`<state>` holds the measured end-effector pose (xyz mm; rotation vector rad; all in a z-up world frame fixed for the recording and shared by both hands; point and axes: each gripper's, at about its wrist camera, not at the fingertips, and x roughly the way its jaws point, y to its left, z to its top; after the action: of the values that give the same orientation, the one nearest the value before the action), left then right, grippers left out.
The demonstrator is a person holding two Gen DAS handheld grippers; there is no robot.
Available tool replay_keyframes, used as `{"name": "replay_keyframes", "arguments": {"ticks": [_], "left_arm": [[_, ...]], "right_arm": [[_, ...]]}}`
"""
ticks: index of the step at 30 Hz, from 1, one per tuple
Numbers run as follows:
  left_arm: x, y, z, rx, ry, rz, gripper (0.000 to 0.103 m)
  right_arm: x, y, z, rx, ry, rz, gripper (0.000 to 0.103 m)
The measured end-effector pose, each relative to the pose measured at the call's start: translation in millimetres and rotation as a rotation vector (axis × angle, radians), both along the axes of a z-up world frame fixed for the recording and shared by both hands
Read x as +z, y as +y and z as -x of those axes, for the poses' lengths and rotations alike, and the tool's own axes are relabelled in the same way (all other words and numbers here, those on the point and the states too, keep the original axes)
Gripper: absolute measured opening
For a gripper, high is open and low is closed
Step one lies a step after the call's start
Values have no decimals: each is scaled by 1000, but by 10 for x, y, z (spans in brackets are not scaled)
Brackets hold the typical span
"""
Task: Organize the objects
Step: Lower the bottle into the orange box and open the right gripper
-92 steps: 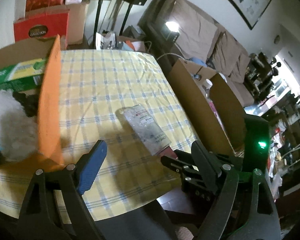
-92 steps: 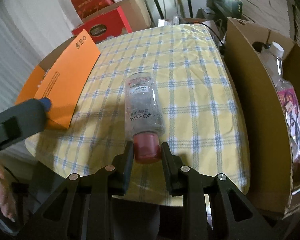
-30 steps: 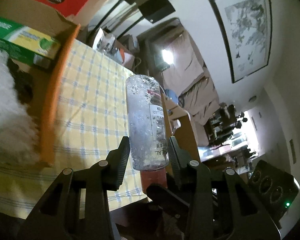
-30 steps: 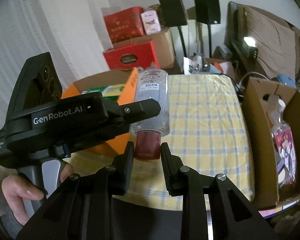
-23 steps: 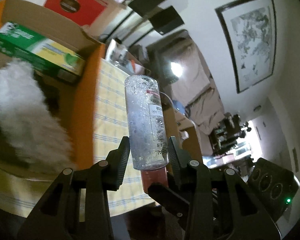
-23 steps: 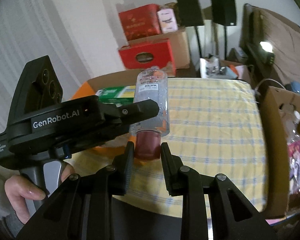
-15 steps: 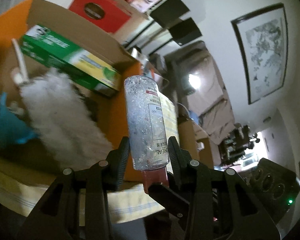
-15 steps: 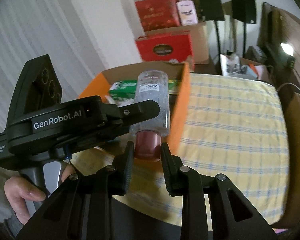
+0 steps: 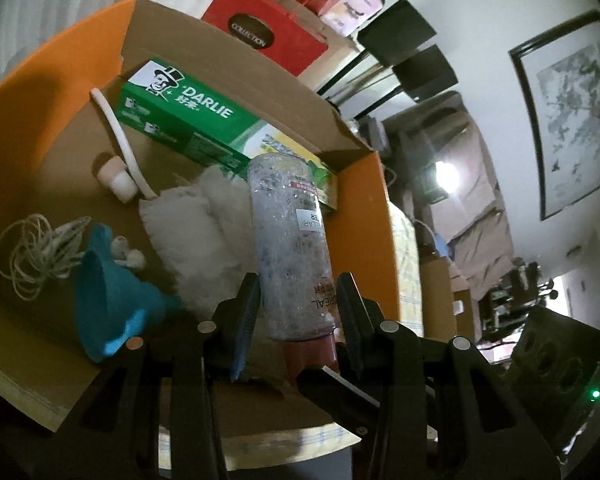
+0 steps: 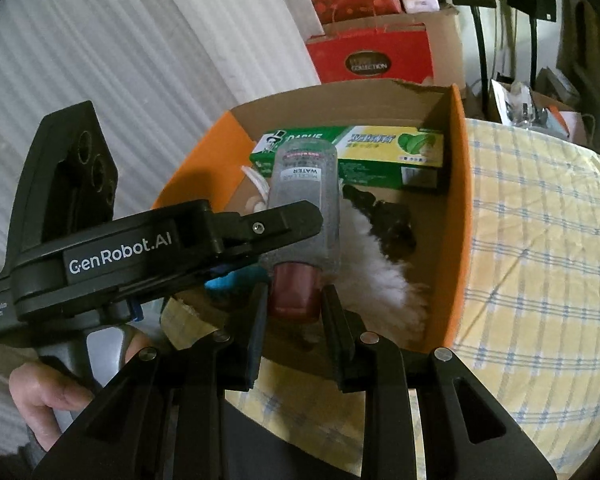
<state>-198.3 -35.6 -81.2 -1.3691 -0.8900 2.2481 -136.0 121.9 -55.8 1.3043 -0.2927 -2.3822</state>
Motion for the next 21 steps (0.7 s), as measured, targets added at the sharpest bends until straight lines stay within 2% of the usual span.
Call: {"name": "replay_keyframes", "arguments": {"ticks": [7,11,13,16,21], "left_arm": [[-56,-70,69,-16,-18,74,37],[72,-224,35,13,20,120,47],[133,-261,-1,15,34,145,48],[235,-296,-105,10,74,220,51],[394,-328,-246,-6,129,283,68]], "right_arm": [[-59,-48,86,-1,-25,-41,25],[-77,-101,105,-5,-28,-101,25],[-75,-106,93,-10,-24,-112,25],[-43,-71,65,-25,-13,-98,29],[106,39,-76,-32,14,-72,31]]}}
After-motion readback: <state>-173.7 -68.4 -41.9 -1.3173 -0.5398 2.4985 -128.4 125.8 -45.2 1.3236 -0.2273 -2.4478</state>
